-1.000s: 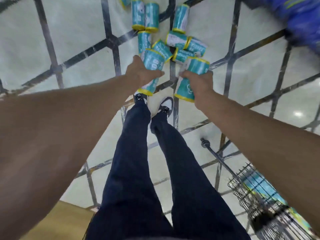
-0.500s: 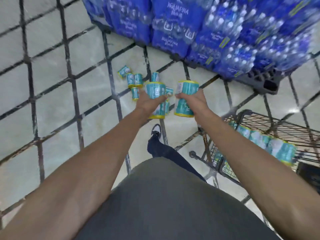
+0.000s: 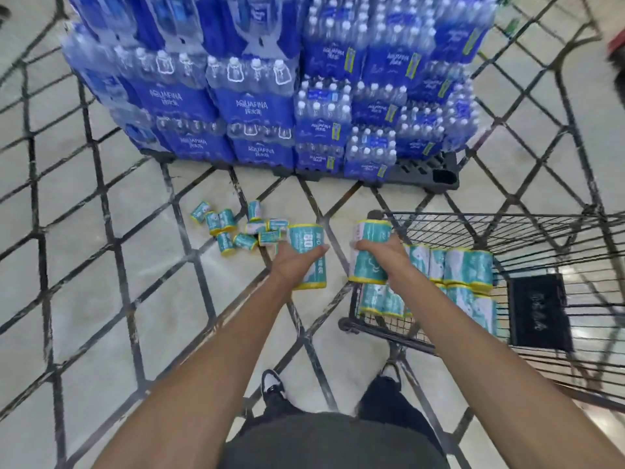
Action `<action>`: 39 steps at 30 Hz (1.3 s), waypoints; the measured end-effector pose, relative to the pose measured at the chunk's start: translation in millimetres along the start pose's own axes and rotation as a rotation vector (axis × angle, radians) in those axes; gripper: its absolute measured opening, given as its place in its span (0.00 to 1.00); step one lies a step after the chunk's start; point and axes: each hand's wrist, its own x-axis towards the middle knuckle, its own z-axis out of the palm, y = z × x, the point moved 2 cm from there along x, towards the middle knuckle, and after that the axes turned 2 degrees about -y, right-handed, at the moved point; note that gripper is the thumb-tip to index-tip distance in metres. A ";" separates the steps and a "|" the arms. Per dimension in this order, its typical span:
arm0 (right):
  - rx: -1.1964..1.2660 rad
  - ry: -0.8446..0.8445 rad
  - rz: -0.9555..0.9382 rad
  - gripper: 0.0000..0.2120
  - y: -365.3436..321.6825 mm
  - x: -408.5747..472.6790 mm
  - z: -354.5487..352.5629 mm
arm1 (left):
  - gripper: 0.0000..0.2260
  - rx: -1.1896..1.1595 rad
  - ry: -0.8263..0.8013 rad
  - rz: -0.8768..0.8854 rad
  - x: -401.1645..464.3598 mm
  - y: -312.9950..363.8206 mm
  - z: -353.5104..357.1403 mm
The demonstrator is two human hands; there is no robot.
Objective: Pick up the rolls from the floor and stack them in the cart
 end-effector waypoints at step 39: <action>-0.349 0.368 0.290 0.43 257.1 257.9 -220.7 | 0.44 0.653 0.028 -0.220 143.2 -169.6 417.8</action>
